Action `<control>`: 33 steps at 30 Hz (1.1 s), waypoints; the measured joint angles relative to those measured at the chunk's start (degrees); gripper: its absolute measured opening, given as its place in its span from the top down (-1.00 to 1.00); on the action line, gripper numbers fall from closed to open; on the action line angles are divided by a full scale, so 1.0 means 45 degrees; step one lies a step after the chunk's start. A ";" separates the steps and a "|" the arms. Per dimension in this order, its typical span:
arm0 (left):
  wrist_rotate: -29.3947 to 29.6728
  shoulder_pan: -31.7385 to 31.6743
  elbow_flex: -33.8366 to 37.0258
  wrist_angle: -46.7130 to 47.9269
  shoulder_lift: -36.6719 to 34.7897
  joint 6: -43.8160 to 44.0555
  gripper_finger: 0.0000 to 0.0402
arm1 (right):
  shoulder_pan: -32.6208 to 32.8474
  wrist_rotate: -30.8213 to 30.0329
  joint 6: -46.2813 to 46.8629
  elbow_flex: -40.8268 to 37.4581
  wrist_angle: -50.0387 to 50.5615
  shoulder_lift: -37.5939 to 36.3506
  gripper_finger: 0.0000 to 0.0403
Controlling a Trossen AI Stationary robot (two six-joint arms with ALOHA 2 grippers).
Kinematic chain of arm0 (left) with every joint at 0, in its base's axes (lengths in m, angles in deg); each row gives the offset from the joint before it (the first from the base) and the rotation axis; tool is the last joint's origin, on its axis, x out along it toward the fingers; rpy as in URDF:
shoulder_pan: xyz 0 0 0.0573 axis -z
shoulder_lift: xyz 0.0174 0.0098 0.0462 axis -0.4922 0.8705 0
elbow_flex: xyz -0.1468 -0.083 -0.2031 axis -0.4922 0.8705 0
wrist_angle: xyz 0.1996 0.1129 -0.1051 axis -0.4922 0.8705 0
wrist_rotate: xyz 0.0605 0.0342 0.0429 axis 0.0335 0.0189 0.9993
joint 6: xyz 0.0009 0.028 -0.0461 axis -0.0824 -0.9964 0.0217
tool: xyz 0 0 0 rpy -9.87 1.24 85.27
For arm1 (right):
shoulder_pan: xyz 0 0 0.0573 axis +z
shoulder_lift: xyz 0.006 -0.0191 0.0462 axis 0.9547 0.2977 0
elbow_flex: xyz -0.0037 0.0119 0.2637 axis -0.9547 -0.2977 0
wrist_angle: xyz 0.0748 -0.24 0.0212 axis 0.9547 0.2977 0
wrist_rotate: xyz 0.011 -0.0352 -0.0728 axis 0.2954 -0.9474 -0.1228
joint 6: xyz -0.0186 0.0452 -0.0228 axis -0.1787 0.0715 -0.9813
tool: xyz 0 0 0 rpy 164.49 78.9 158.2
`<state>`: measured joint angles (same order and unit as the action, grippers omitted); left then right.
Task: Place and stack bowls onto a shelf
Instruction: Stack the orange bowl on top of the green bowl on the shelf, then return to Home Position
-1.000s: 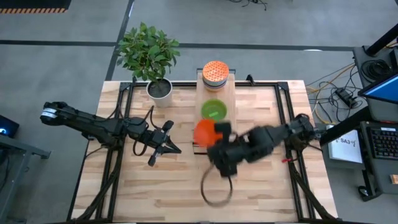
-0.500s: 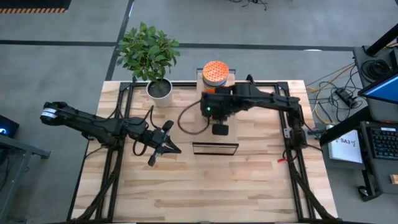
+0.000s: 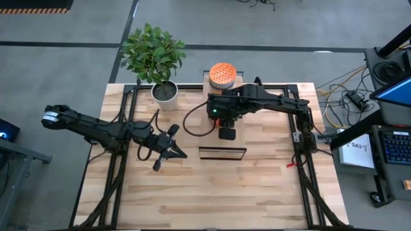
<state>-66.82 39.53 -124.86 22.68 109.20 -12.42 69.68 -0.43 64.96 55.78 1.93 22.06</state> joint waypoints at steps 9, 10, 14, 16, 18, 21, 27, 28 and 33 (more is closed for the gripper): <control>-0.0139 0.0130 -0.0645 0.2582 -0.1476 0.0095 1.00 | 0.0102 0.0106 -0.0891 -0.0383 -0.2191 -0.0694 0.34; -0.0134 0.0186 -0.0614 0.2648 -0.1698 0.0135 1.00 | 0.0097 0.0087 -0.1009 -0.0628 -0.2712 -0.0739 0.35; -0.0124 0.0351 -0.0322 0.2671 -0.2668 0.0282 1.00 | 0.0027 -0.0003 -0.1039 -0.2059 -0.4102 -0.0898 0.46; -0.0124 0.0426 -0.0123 0.2688 -0.3055 0.0294 1.00 | -0.0020 -0.0007 -0.0929 -0.2983 -0.4699 -0.1093 0.55; -0.0124 0.0437 0.0036 0.2658 -0.3385 0.0294 1.00 | -0.0057 -0.0009 -0.0789 -0.3931 -0.5464 -0.1416 0.65; -0.0109 0.0437 0.0192 0.2629 -0.3639 0.0294 1.00 | -0.0065 0.0010 -0.0770 -0.5318 -0.6764 -0.1933 0.80; -0.0104 0.0437 0.0219 0.2605 -0.3626 0.0292 1.00 | -0.0024 0.0756 -0.0814 -0.7563 -1.0093 -0.3625 0.95; -0.0104 0.0437 0.0219 0.2629 -0.3613 0.0294 1.00 | -0.0007 0.1033 -0.0848 -0.7914 -1.0515 -0.3982 0.95; -0.0107 0.0437 0.0219 0.3681 -0.3810 0.0276 1.00 | 0.0167 0.2678 -0.1343 -1.1475 -1.3801 -0.6260 0.96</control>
<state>-67.31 41.50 -123.87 39.25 92.05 -11.17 70.43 11.62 58.92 4.14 -60.18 -6.12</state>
